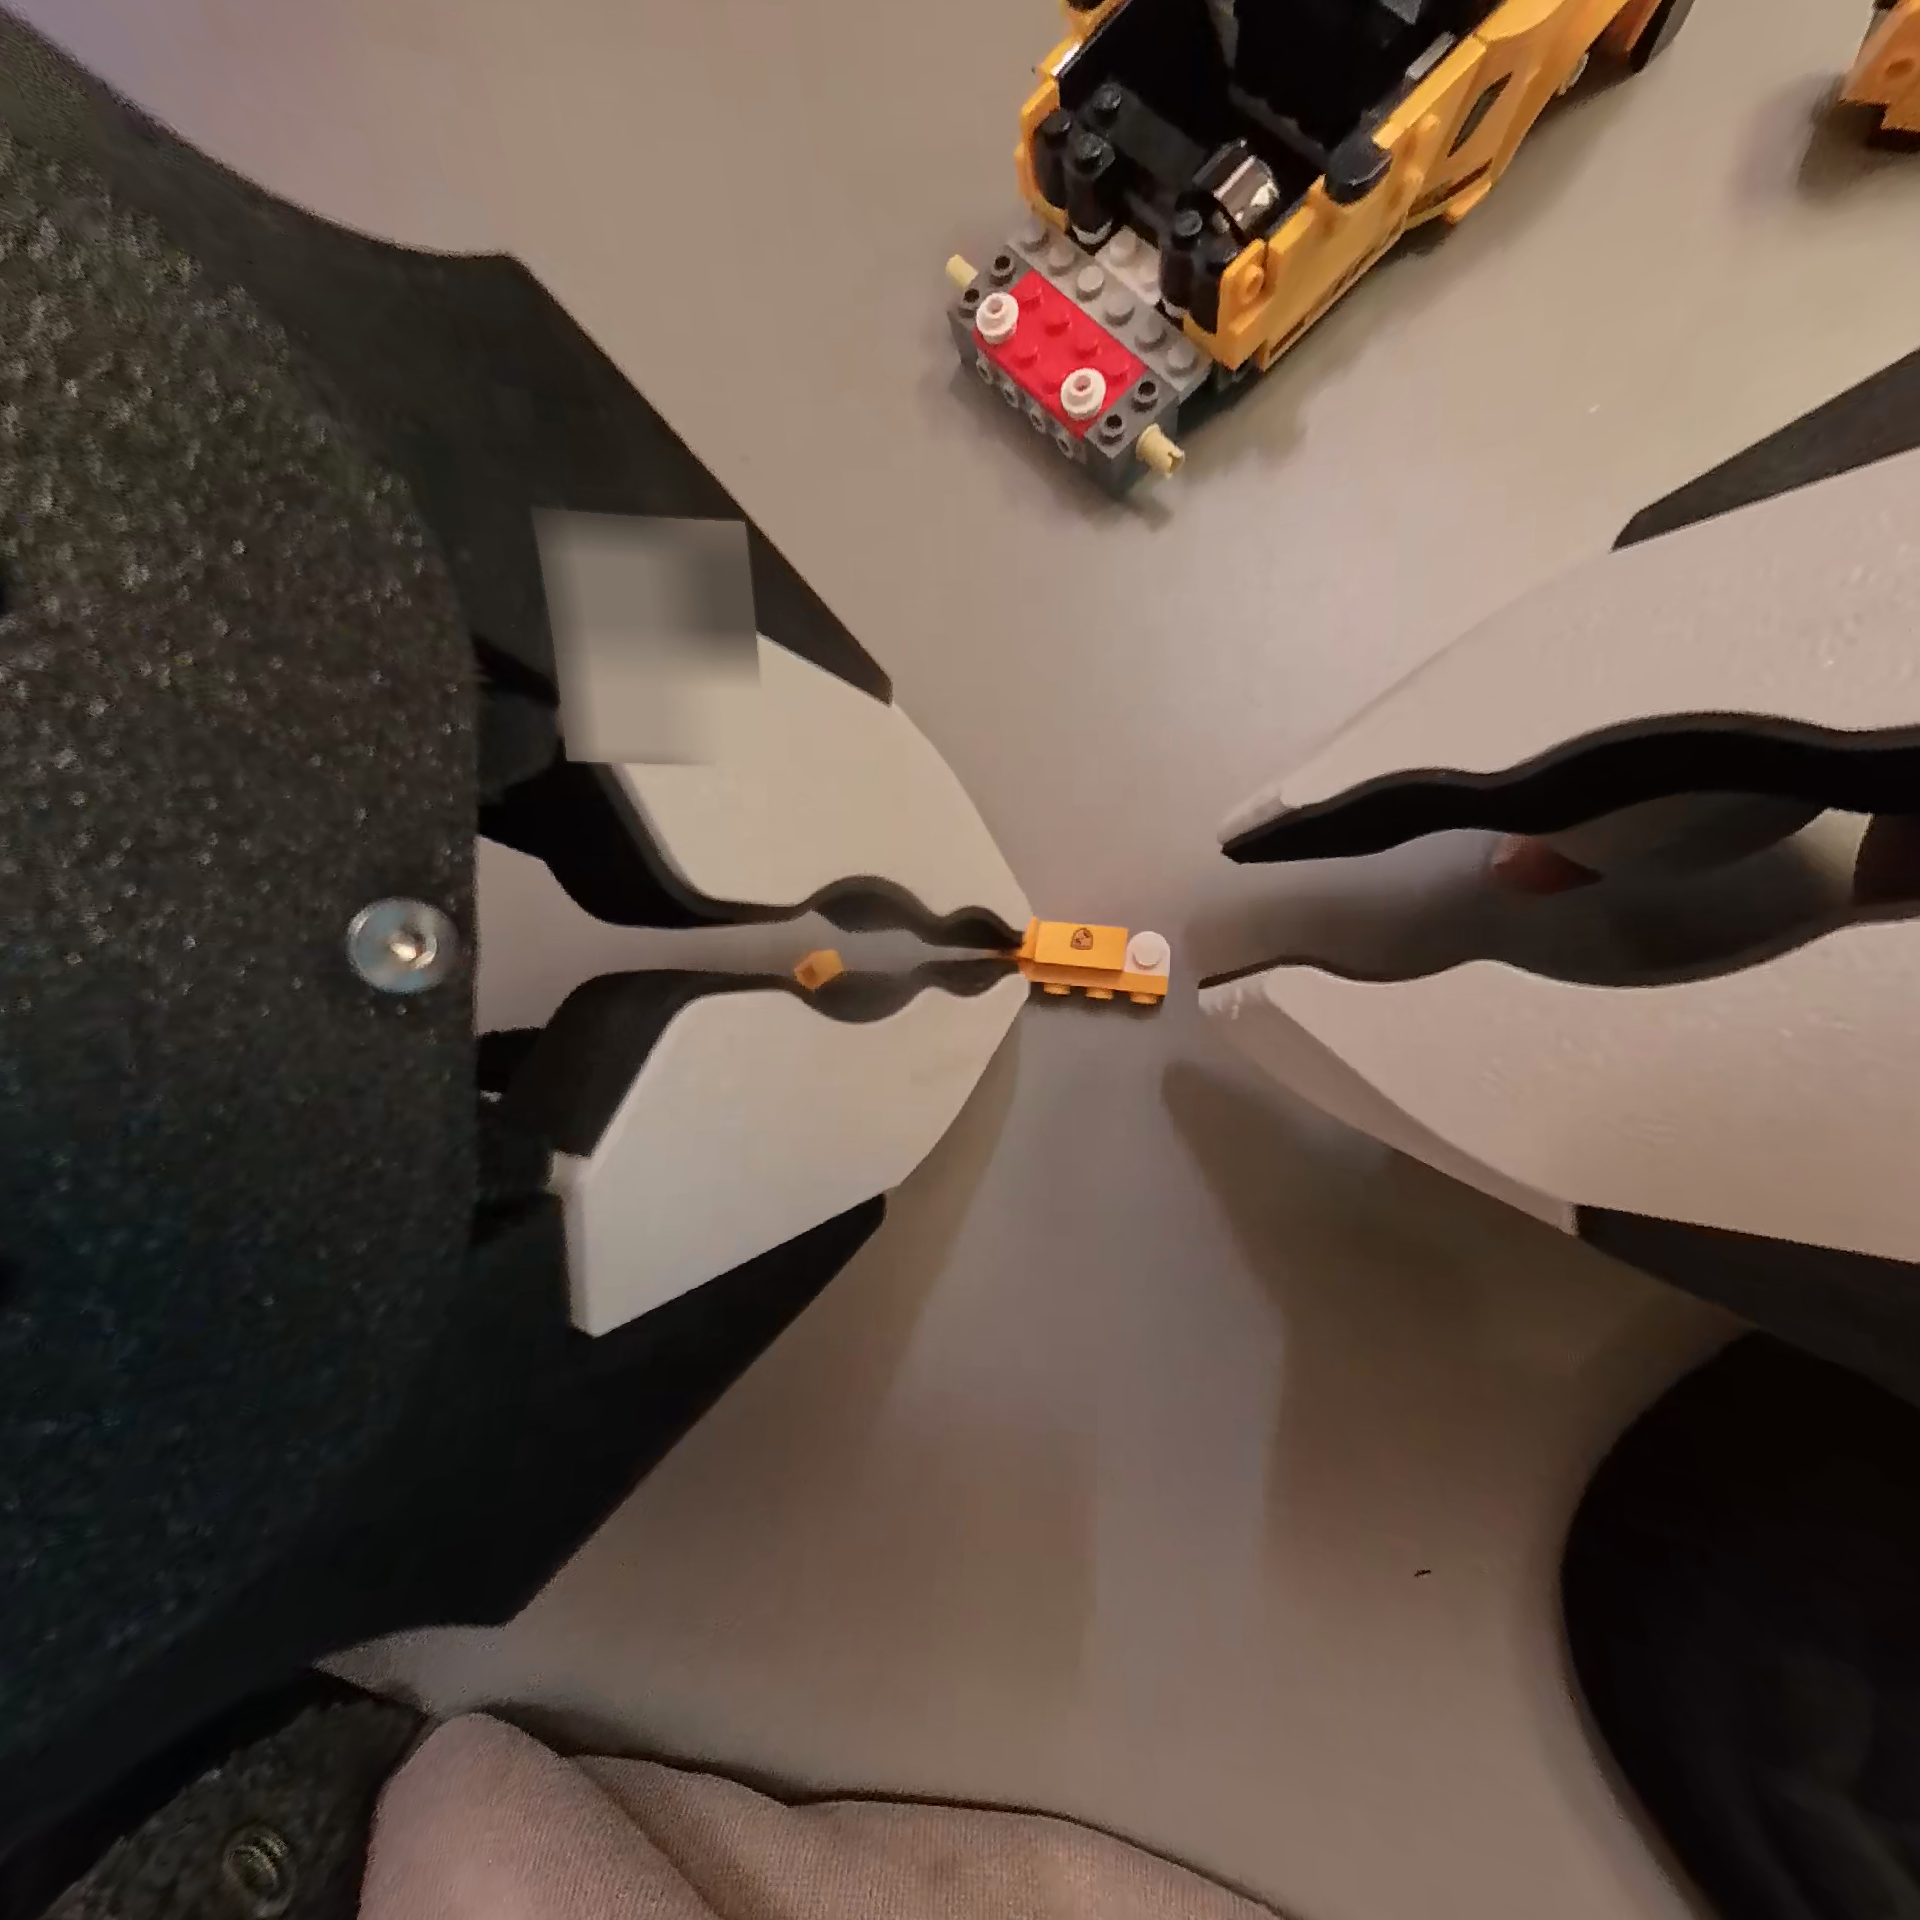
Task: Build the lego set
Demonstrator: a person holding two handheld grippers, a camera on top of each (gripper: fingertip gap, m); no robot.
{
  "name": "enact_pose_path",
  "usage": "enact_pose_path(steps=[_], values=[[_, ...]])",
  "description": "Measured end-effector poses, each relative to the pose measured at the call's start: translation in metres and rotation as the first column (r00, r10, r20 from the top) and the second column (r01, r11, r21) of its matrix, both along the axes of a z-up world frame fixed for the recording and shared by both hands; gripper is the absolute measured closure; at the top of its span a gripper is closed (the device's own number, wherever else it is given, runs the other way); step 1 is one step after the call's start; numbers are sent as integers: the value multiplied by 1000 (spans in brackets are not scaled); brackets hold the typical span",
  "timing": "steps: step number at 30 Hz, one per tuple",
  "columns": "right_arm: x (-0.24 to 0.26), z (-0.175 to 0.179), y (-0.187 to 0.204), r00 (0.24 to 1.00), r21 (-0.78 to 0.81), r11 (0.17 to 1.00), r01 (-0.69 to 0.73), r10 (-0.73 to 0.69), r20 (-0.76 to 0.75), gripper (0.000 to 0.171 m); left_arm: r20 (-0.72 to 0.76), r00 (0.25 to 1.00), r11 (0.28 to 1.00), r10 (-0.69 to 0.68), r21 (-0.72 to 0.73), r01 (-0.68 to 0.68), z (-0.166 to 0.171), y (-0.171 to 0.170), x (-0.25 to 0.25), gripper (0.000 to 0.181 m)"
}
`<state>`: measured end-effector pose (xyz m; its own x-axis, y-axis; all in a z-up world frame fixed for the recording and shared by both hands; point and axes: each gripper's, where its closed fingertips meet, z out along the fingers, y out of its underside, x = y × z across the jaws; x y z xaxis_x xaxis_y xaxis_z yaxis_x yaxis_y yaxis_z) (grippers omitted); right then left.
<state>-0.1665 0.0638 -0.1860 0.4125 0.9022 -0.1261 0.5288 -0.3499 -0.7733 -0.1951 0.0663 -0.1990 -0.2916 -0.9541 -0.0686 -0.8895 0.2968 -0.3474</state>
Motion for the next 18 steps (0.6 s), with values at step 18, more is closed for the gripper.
enact_pose_path(steps=[18], values=[[8, 2, -1, 1000, 0, 1000, 6, -6, -5, 152, -129, 990, 993, -65, -102, 52, -2, 0, 4, 180]])
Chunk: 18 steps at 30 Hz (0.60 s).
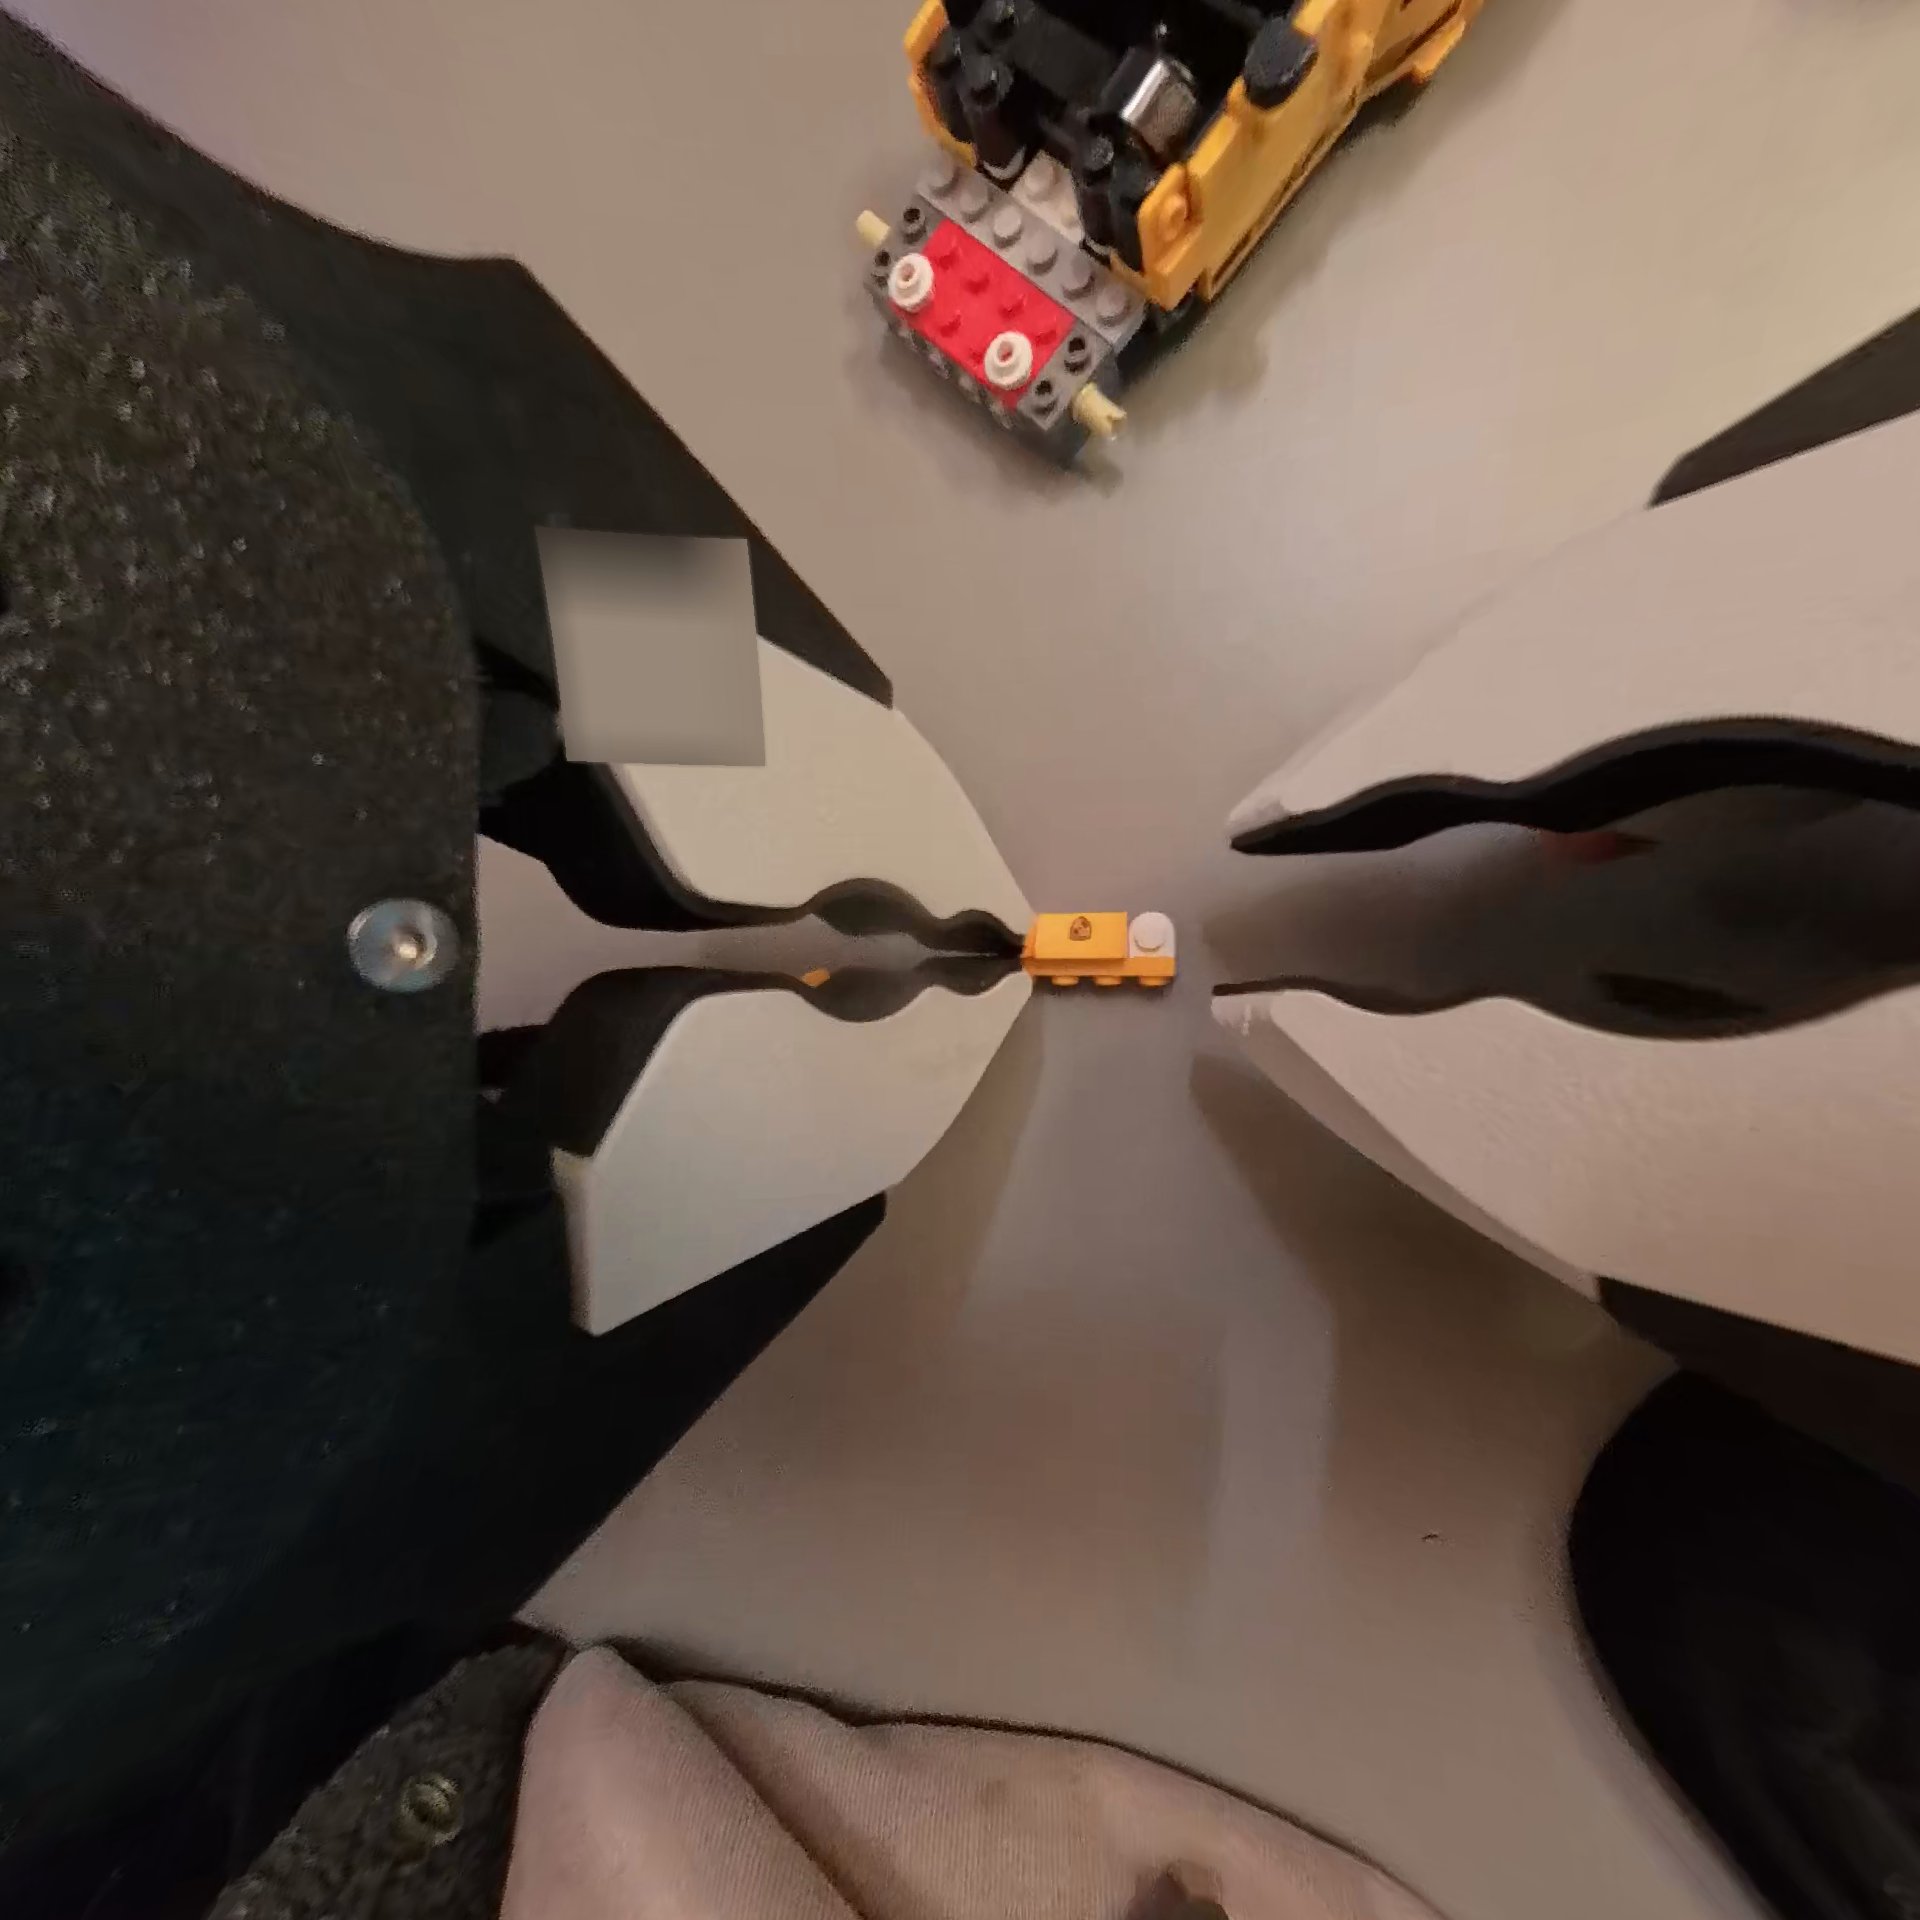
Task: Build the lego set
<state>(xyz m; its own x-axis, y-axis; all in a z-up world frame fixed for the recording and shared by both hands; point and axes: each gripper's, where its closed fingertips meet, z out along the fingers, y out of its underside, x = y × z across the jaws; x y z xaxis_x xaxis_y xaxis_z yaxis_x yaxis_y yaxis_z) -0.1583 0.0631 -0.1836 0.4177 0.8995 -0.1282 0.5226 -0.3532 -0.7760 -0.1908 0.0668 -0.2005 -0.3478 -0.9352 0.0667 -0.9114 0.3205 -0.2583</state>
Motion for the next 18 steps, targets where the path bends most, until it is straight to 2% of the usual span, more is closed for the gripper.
enact_pose_path(steps=[4, 11, 18], values=[[15, 8, 4, 999, 20, 999, 44, -43, -28, 152, -48, 999, 996, 10, -89, -14, 0, 0, 4, 180], [29, 12, 7, 995, 29, 996, 83, -81, -55, 152, -140, 989, 987, 43, -146, -63, 0, 0, 6, 179], [17, 1, -5, 997, 110, 994, -8, 0, 73, 148, -65, 998, 988, 11, -152, -21, 0, -8, 8, 180]])
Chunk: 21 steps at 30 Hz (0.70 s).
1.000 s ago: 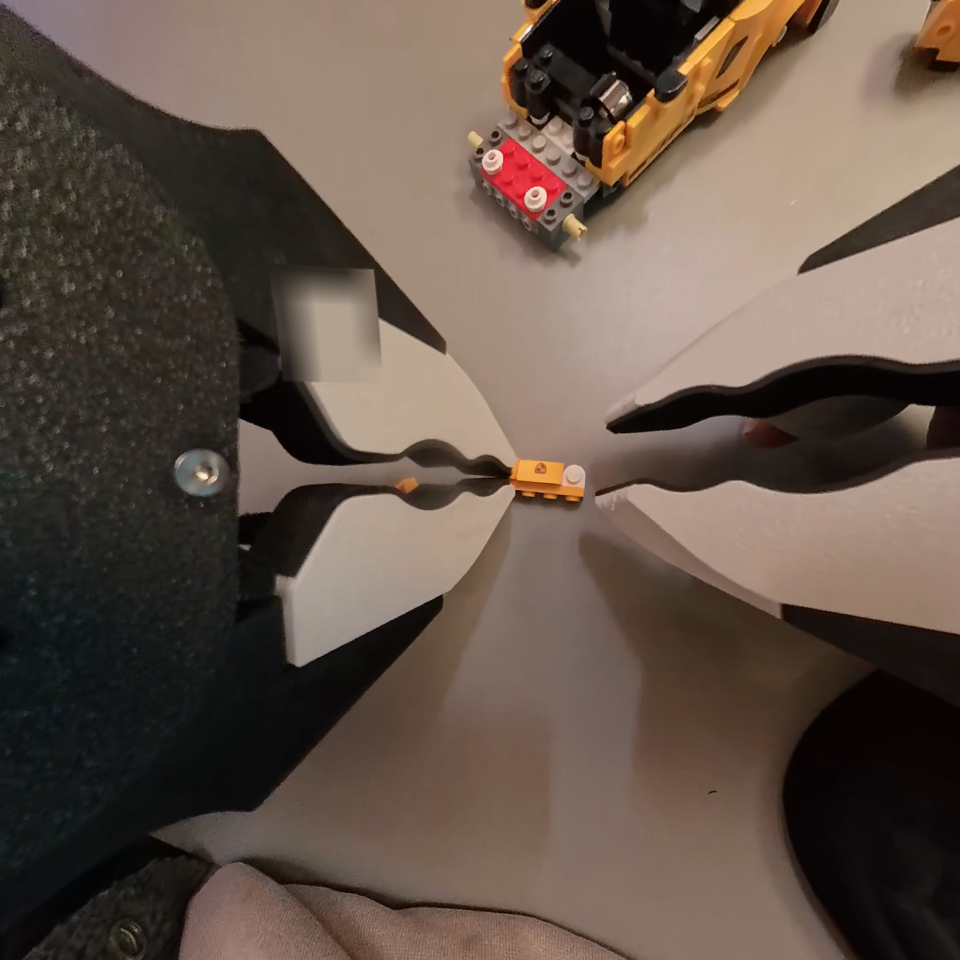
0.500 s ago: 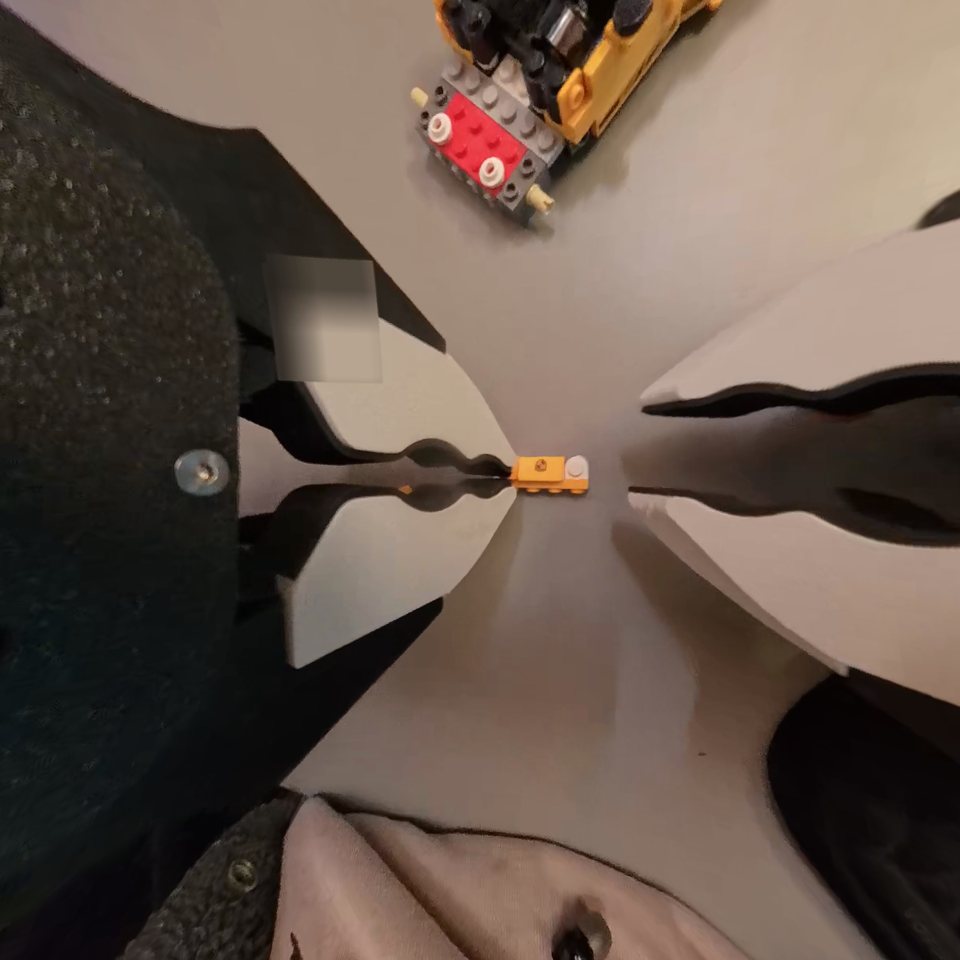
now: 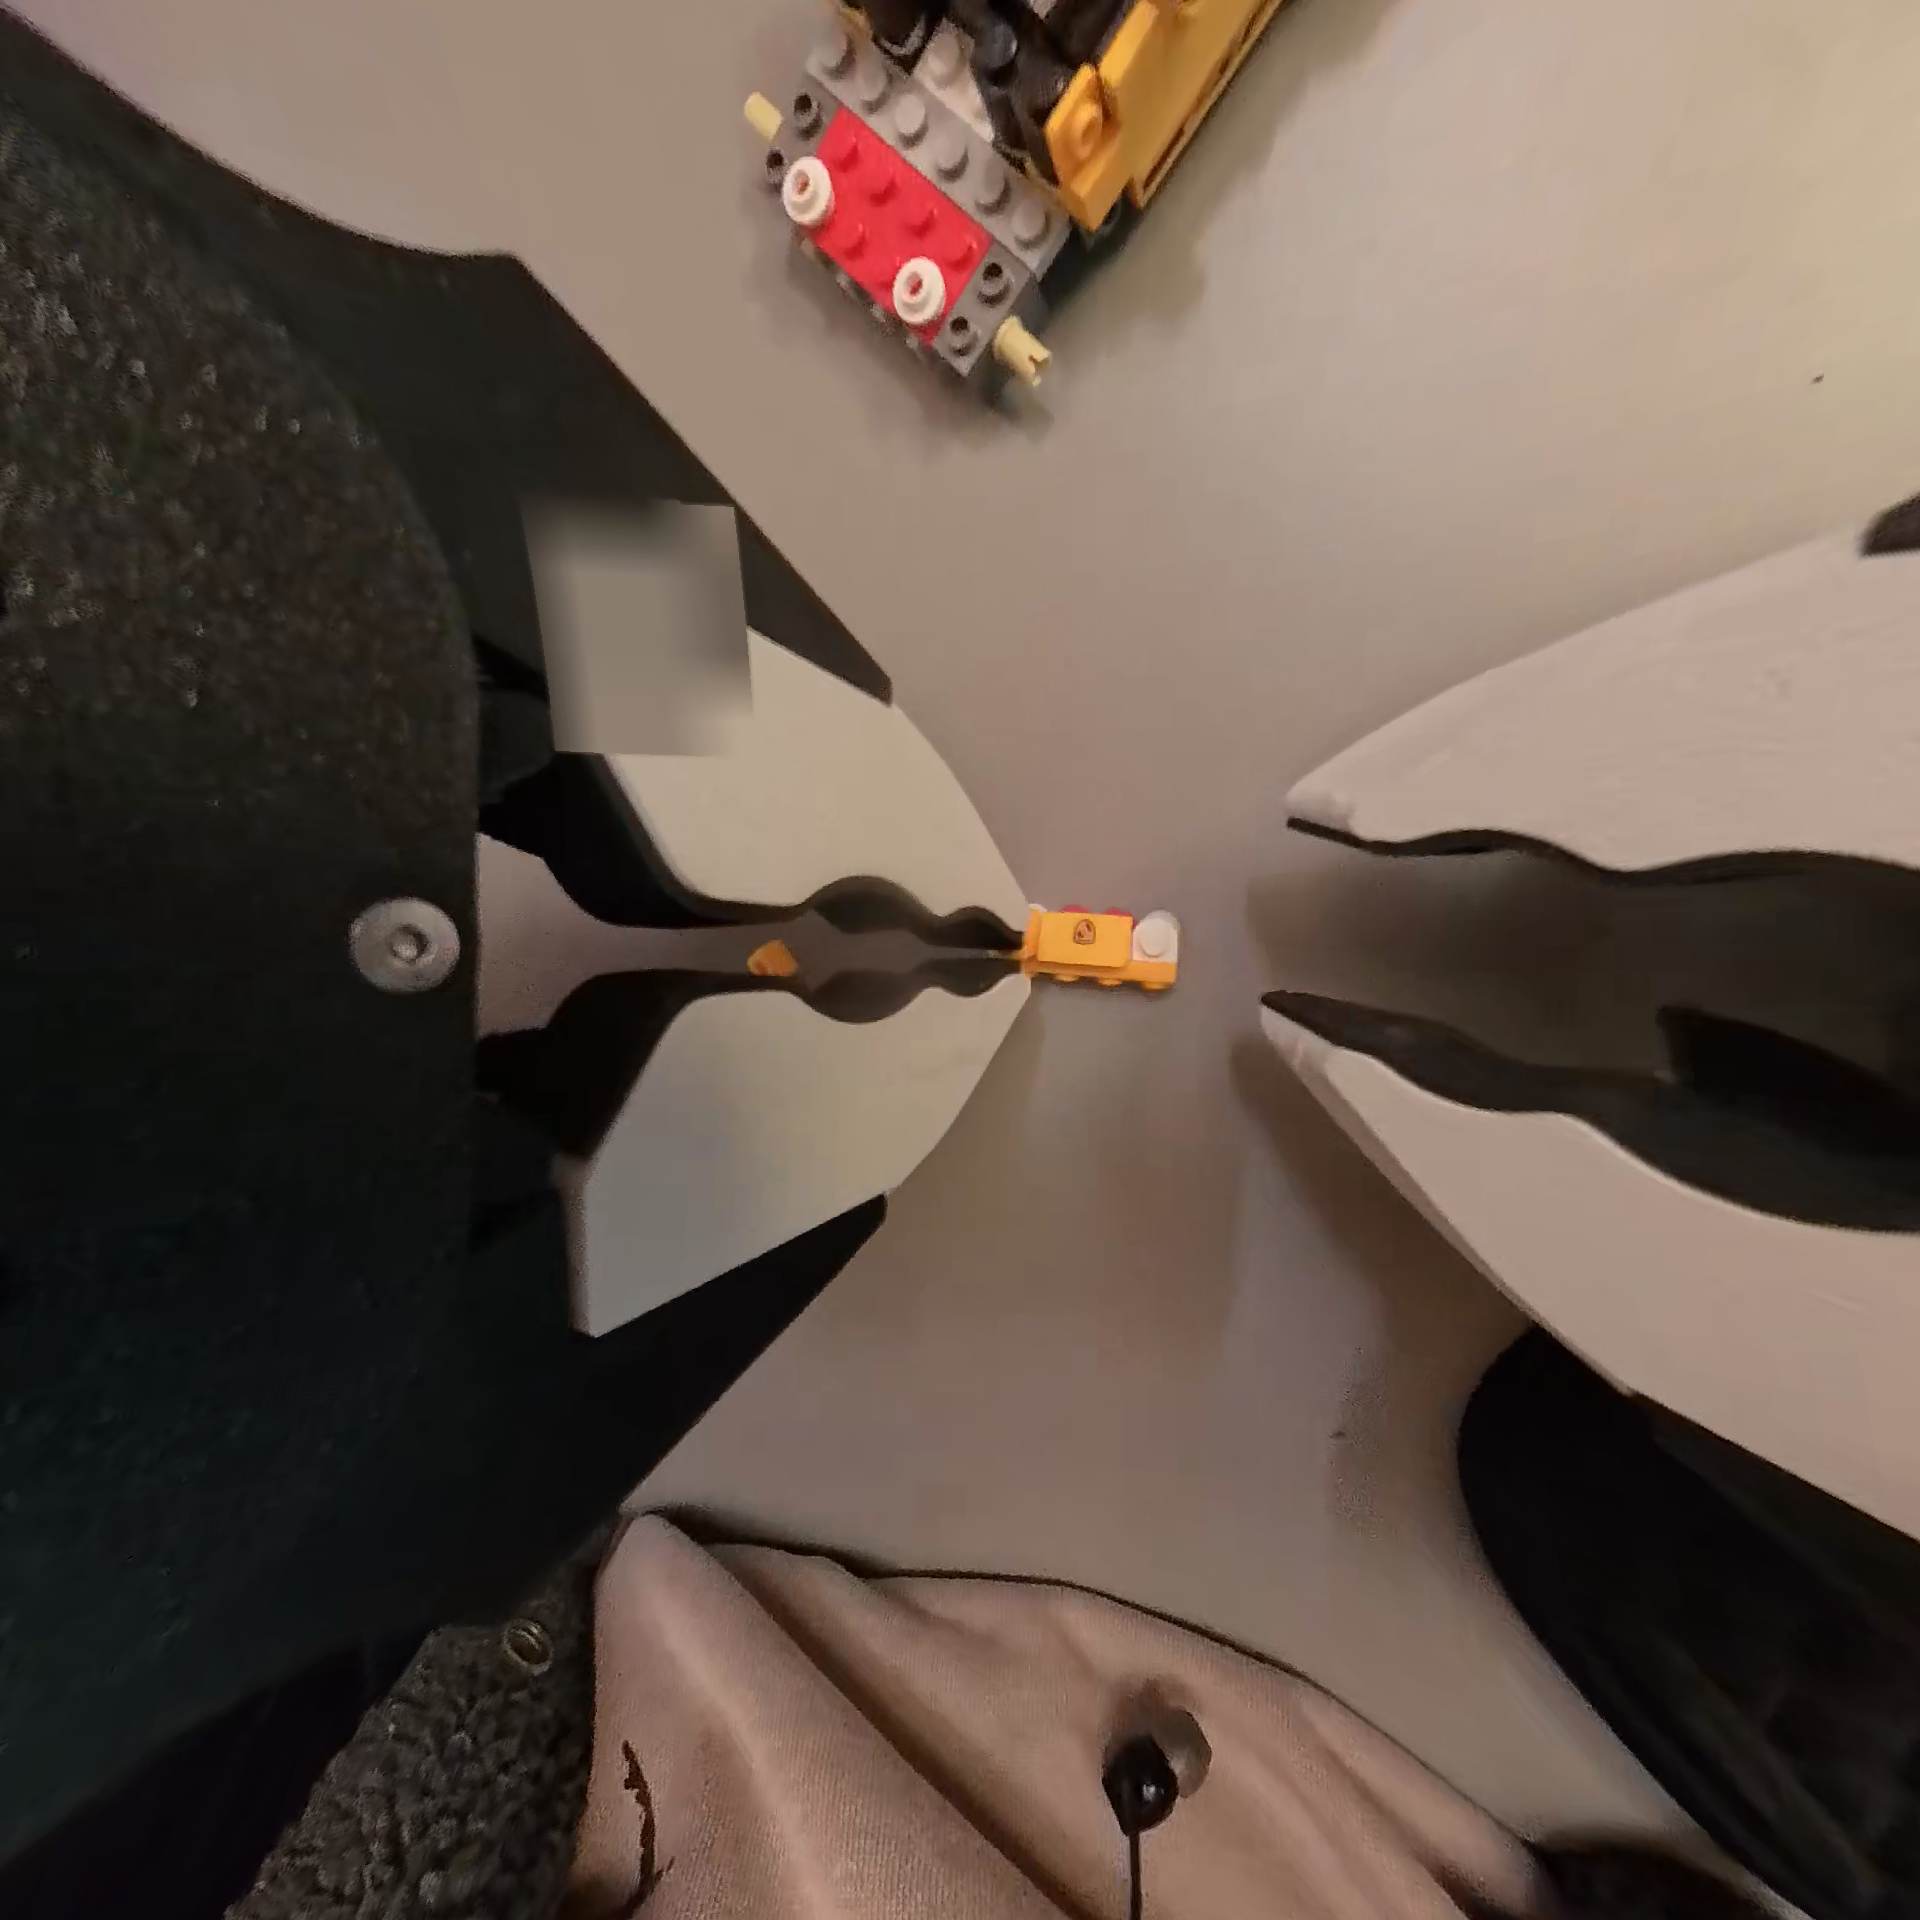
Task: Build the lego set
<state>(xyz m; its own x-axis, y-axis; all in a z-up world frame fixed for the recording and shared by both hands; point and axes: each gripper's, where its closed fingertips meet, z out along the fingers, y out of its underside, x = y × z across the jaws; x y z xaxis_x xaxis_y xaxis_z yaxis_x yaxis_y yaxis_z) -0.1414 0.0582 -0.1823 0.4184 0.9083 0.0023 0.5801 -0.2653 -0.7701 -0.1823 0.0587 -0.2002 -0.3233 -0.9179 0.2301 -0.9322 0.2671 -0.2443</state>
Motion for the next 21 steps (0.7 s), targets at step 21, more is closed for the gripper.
enact_pose_path(steps=[21], values=[[-27, -25, -10, 964, -152, 968, 199, -166, 207, 158, 320, 930, 979, 182, 34, -203, -7, 3, -5, 165]])
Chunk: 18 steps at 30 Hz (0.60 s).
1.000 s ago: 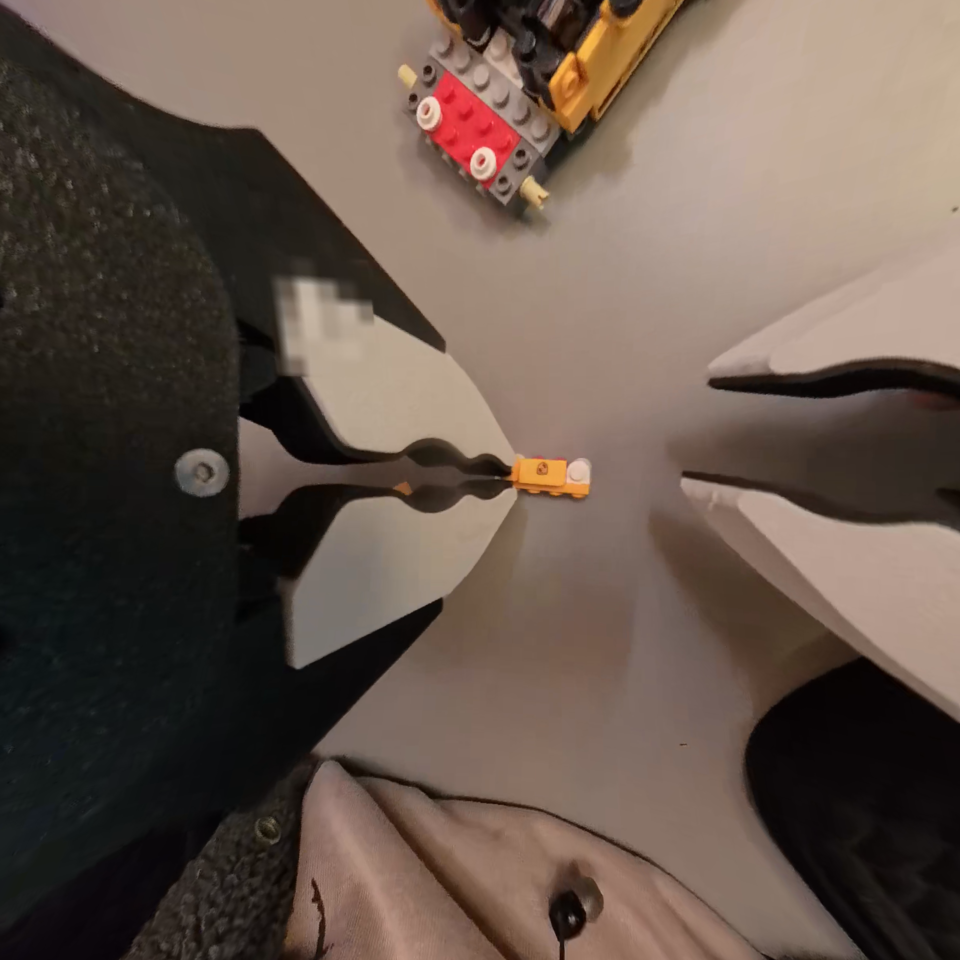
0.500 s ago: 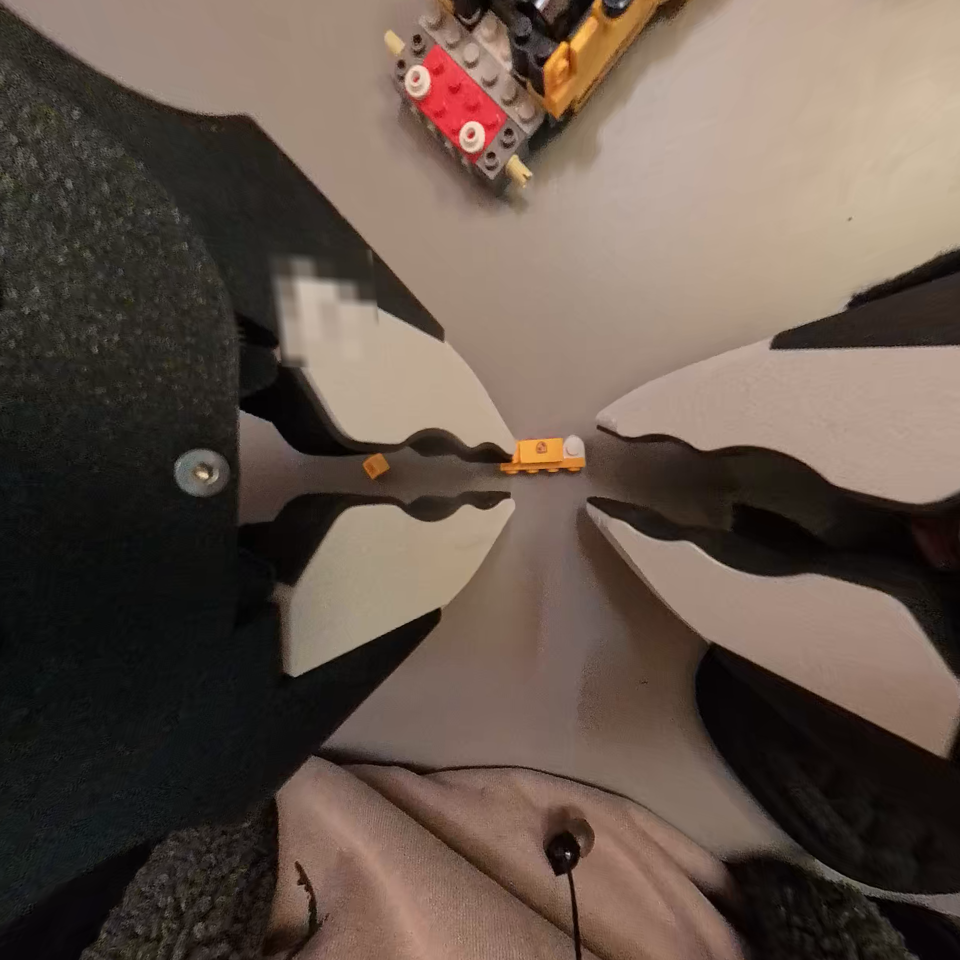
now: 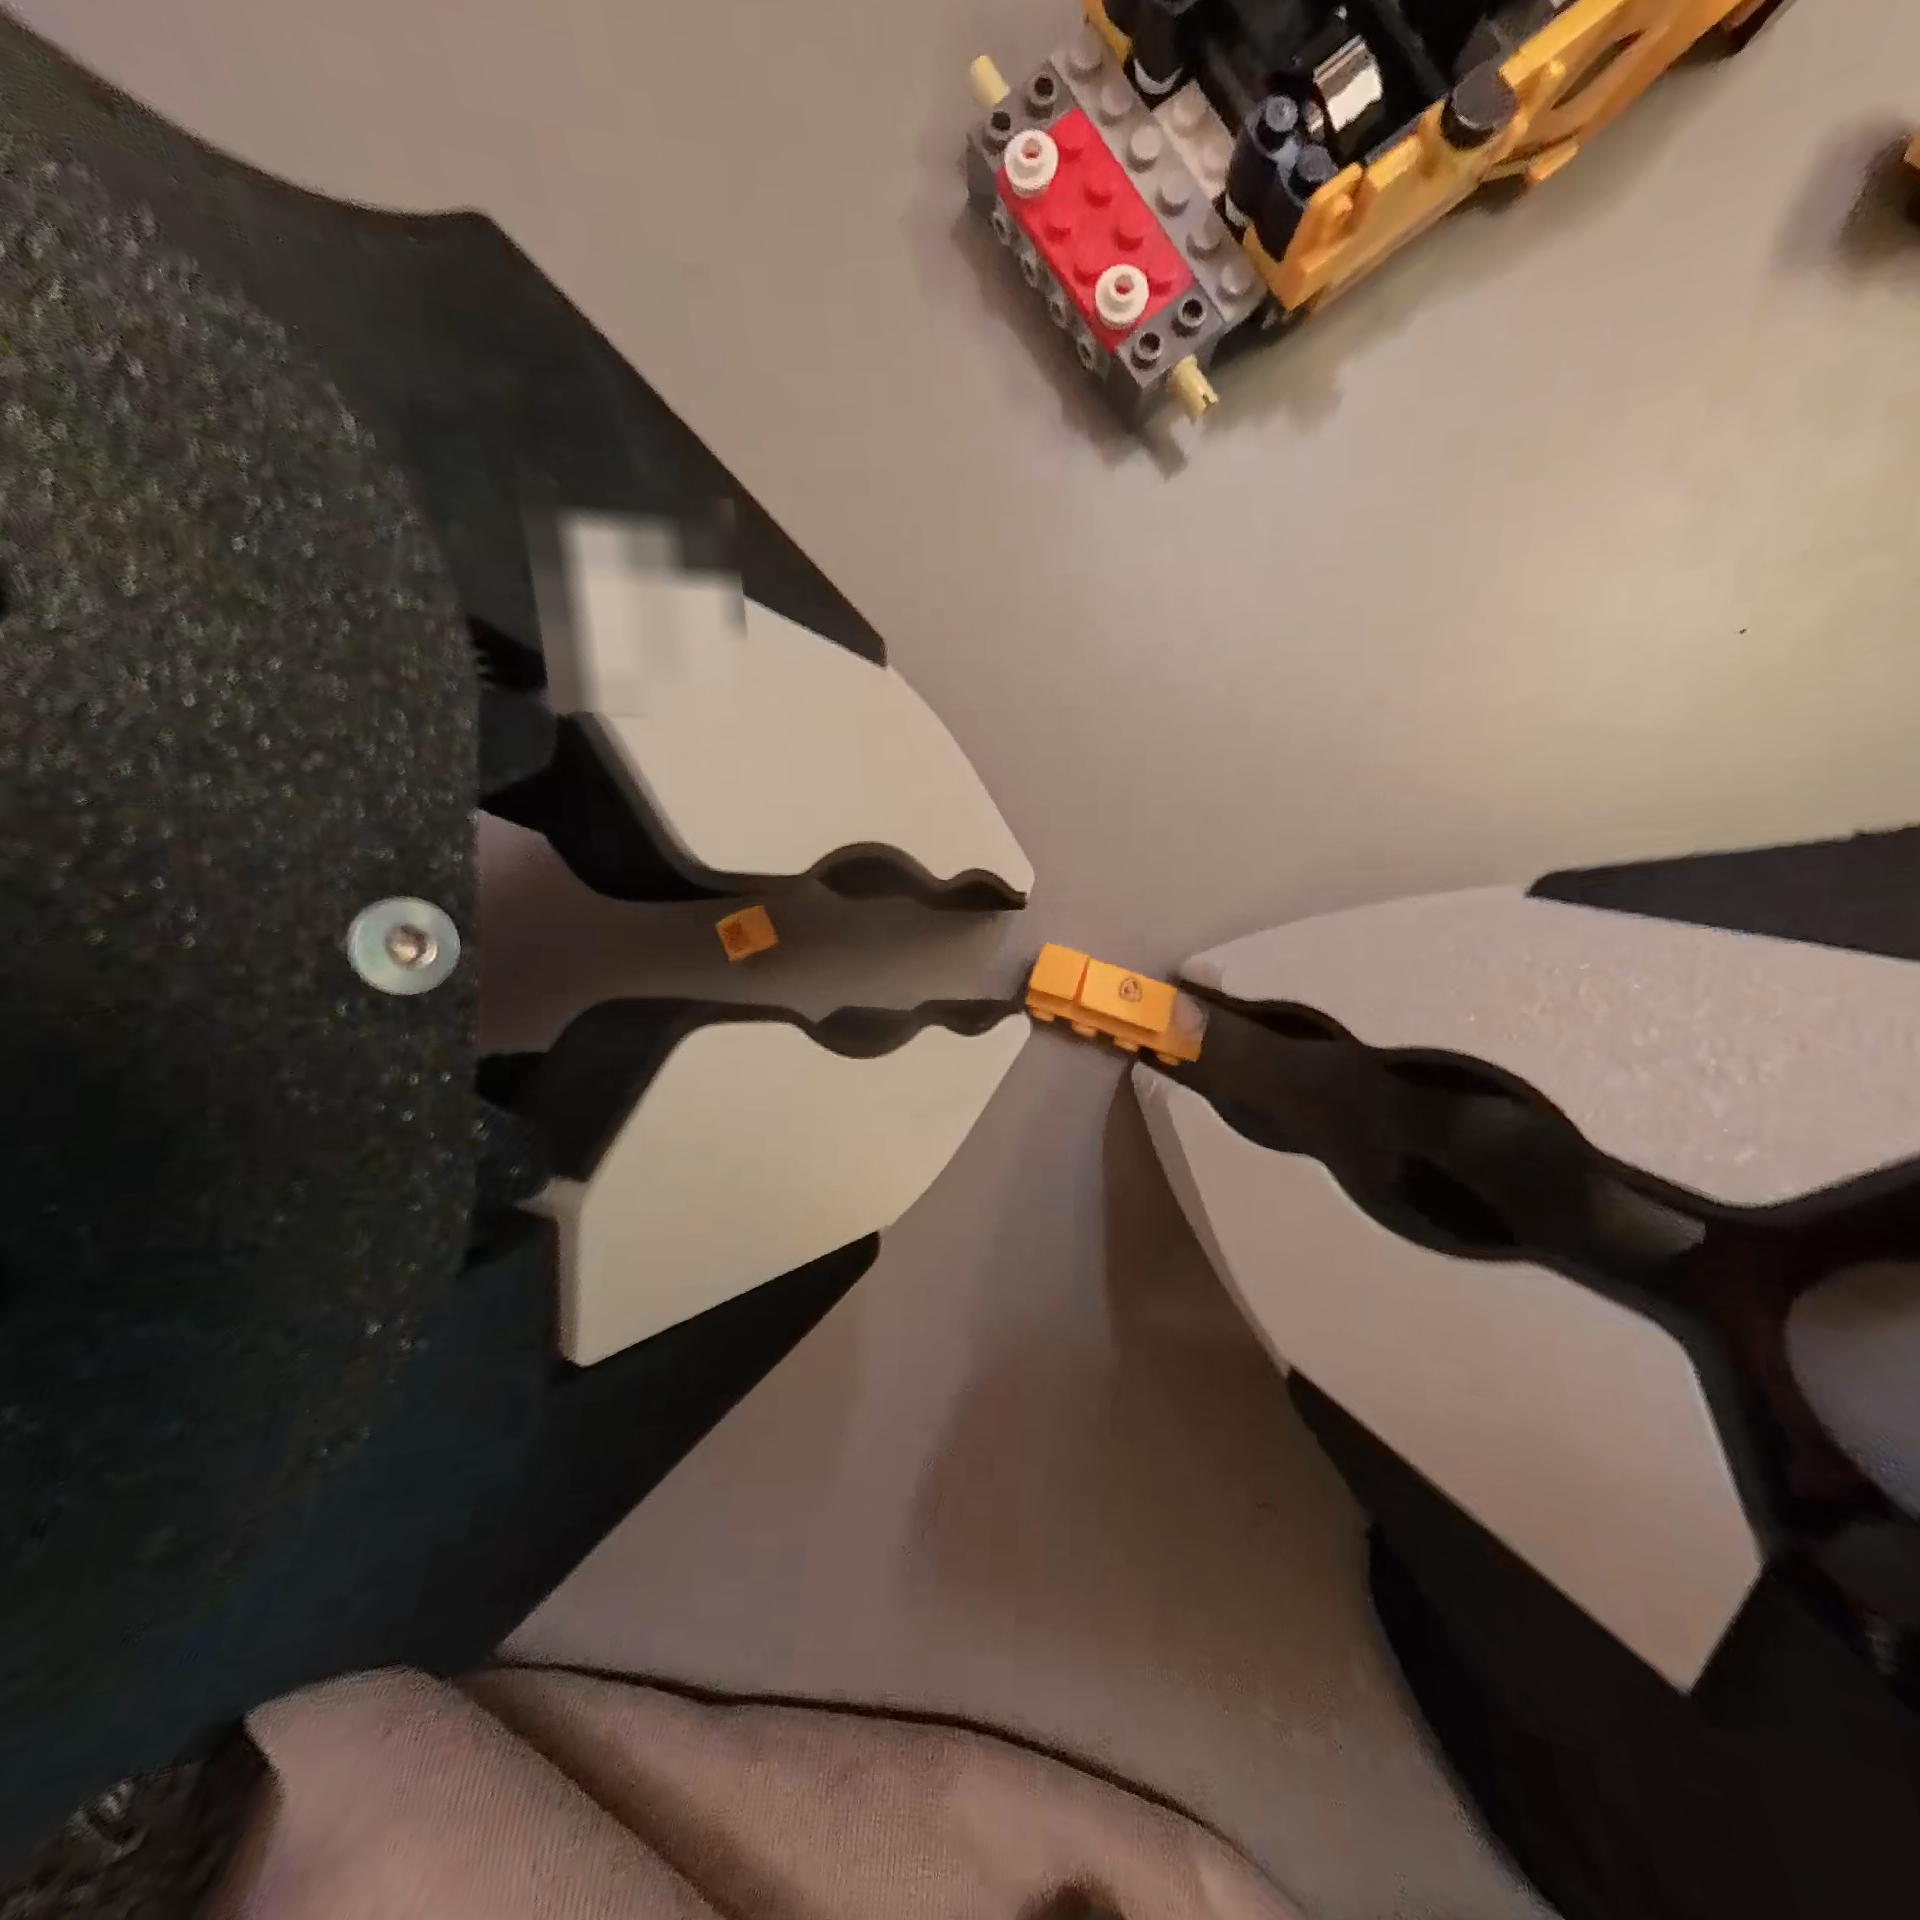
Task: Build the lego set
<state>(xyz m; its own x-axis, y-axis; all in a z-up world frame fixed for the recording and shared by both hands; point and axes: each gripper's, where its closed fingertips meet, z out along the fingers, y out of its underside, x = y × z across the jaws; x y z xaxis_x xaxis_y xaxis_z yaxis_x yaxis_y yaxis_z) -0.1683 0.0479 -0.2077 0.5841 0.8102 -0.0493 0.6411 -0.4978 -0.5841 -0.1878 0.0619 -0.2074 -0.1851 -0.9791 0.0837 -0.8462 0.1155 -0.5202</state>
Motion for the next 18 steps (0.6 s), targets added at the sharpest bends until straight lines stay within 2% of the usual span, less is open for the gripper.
enact_pose_path(steps=[5, 8, 12, 18], values=[[-5, 0, -15, 996, -51, 996, 80, -81, -30, 152, 37, 999, 999, 18, 51, -20, -1, 10, 3, 170], [-14, 7, -29, 993, -81, 996, 34, -43, -108, 151, 83, 996, 995, 42, 89, -50, 1, 18, 4, 170], [-4, 14, -18, 991, -20, 998, 56, -58, -124, 155, 117, 992, 998, 51, 31, -55, 5, 13, -3, 172], [-6, 1, -13, 997, -79, 996, 48, -52, -52, 159, 159, 986, 996, 39, -88, -25, 9, -11, -1, 178]])
